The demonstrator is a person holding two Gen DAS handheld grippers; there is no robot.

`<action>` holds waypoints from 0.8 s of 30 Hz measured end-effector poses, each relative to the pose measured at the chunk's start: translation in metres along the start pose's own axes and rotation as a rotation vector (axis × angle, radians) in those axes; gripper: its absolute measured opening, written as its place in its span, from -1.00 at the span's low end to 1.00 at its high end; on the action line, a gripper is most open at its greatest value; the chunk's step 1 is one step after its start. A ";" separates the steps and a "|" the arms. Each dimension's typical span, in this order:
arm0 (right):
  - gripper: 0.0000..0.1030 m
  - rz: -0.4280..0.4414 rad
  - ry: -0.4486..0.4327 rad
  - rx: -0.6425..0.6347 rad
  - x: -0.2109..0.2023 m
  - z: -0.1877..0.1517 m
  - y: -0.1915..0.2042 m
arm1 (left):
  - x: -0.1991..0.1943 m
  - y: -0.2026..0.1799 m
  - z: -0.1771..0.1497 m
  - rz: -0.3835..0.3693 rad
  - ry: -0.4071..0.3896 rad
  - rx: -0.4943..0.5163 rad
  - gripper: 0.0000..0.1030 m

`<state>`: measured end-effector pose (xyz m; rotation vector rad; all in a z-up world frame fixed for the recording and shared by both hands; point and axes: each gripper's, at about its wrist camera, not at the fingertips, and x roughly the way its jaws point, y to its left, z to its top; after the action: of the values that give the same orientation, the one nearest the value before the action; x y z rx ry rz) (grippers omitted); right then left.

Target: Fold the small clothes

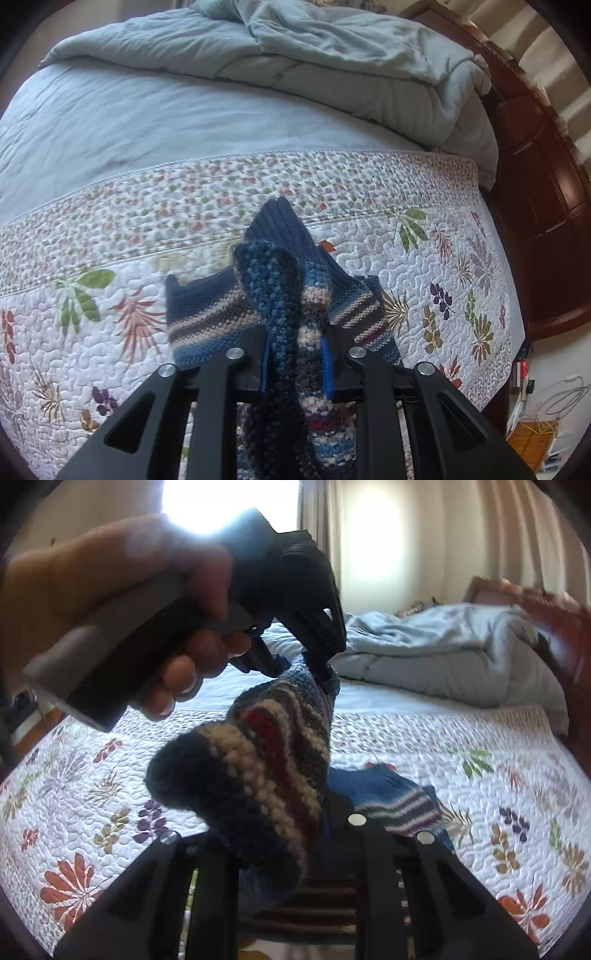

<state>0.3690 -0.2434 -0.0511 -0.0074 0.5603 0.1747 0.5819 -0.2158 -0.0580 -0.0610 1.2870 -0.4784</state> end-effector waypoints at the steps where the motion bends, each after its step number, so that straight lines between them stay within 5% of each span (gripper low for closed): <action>1: -0.65 -0.004 0.002 0.012 0.001 -0.004 -0.007 | 0.007 -0.007 0.001 0.004 0.006 0.008 -0.60; 15: -0.65 0.002 0.056 0.256 0.024 -0.077 -0.095 | 0.124 -0.089 -0.013 0.119 0.121 0.136 -0.60; 24: -0.65 0.156 0.078 0.514 0.032 -0.105 -0.138 | 0.153 -0.123 -0.025 0.246 0.129 0.216 -0.60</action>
<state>0.3633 -0.3795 -0.1628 0.5313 0.6717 0.1783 0.5509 -0.3786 -0.1666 0.3106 1.3401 -0.4111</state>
